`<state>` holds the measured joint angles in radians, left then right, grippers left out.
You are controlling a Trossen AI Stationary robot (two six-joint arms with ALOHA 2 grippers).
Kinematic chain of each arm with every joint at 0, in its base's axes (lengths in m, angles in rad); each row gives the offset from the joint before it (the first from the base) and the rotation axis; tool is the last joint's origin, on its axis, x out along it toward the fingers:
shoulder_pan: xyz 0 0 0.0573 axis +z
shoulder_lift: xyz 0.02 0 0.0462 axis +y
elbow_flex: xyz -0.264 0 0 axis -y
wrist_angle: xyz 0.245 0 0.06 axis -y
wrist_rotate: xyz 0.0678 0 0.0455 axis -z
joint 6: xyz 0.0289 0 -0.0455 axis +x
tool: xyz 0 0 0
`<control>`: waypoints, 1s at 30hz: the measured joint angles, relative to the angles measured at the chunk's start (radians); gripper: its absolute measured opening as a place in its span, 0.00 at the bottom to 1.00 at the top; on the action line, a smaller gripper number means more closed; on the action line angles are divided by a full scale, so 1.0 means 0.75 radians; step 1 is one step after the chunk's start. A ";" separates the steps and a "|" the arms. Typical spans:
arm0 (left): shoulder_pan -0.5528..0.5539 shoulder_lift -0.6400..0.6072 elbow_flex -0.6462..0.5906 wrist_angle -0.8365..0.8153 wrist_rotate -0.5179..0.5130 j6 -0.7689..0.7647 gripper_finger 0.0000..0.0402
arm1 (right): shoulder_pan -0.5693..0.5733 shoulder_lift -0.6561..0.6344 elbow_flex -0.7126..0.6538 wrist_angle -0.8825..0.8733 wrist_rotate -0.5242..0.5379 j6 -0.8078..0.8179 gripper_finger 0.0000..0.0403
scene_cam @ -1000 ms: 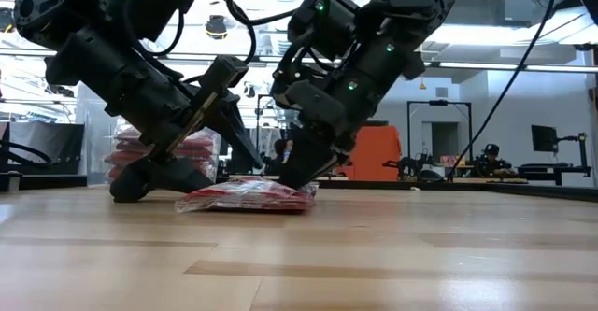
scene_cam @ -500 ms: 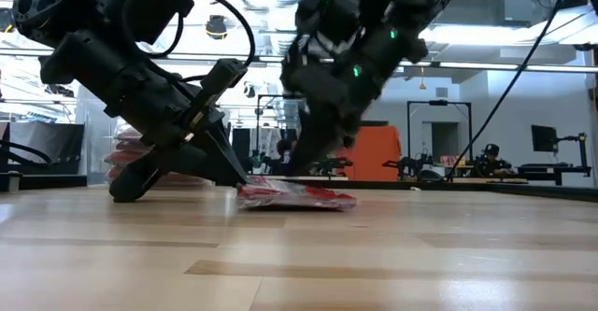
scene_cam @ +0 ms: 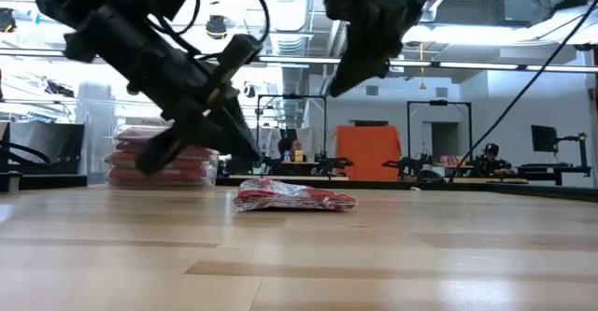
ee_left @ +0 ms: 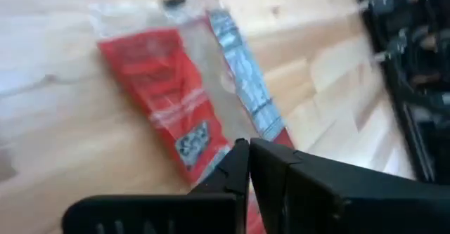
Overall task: Sort popcorn bags into baskets
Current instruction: Put the red popcorn bag into the transparent bin
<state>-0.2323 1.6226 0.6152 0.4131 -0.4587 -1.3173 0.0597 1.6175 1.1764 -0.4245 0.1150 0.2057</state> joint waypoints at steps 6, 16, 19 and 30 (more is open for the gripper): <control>0.005 0.008 -0.014 -0.107 0.113 -0.011 0.13 | 0.009 0.026 -0.081 0.016 0.001 0.038 0.04; -0.003 0.035 -0.018 -0.102 0.122 -0.166 0.67 | 0.078 0.226 -0.160 0.208 -0.020 0.074 0.04; -0.004 0.094 -0.009 -0.062 0.114 -0.261 0.78 | 0.076 0.318 -0.160 0.260 -0.069 0.076 0.03; -0.003 0.245 0.059 0.071 0.048 -0.317 0.83 | 0.047 0.463 -0.090 0.387 -0.171 0.033 0.04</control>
<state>-0.2347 1.8066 0.6591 0.4660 -0.4229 -1.5549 0.0949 1.9644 1.1085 -0.1343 -0.0130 0.2301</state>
